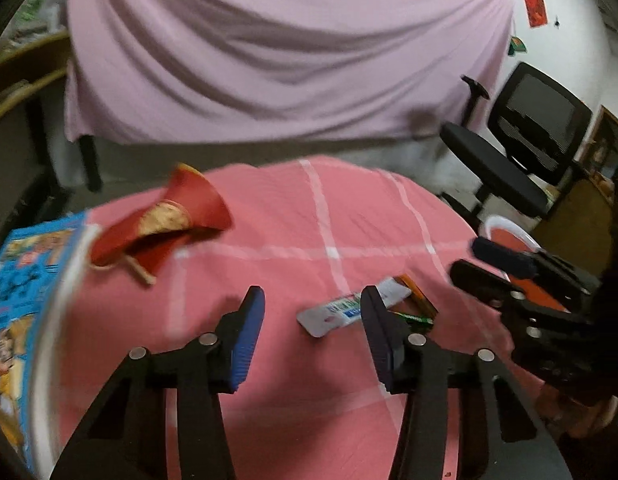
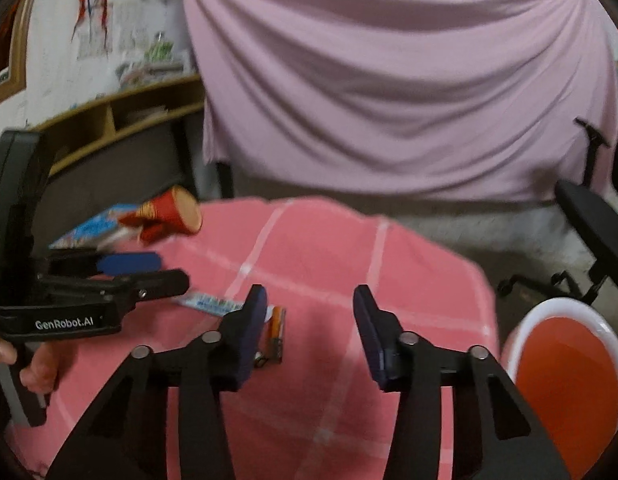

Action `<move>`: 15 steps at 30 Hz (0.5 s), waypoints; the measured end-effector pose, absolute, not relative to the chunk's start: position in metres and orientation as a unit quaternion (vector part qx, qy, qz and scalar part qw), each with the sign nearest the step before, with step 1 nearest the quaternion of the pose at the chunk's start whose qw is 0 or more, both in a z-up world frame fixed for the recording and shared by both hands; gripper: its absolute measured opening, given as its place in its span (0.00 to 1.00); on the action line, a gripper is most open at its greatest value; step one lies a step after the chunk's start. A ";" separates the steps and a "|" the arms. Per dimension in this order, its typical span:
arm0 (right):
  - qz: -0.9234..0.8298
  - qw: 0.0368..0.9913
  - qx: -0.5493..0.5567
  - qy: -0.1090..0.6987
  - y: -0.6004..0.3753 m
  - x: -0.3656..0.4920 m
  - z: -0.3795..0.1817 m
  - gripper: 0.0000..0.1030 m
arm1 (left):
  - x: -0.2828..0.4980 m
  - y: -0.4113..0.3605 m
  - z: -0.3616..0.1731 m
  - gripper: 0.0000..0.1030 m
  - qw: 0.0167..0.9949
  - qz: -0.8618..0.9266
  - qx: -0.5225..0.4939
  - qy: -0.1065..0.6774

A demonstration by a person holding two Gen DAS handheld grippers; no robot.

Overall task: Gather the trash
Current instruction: 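Move both tools back over the pen and batteries on the table, then grasp the pen with the left tool while the right tool grasps an orange battery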

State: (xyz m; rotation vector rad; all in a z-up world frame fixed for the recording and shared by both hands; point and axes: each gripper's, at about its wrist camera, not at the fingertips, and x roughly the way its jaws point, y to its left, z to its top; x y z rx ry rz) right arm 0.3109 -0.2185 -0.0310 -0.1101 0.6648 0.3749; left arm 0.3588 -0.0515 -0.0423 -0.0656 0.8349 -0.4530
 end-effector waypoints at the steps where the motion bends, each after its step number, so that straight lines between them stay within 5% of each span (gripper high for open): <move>1: 0.186 0.922 -0.054 0.336 -0.218 0.314 -0.034 0.34 | 0.361 -0.053 -0.043 0.42 0.886 -0.220 -0.031 0.407; 15: 0.212 0.886 -0.023 0.412 -0.225 0.333 -0.049 0.18 | 0.370 -0.087 -0.051 0.35 0.856 -0.278 0.053 0.432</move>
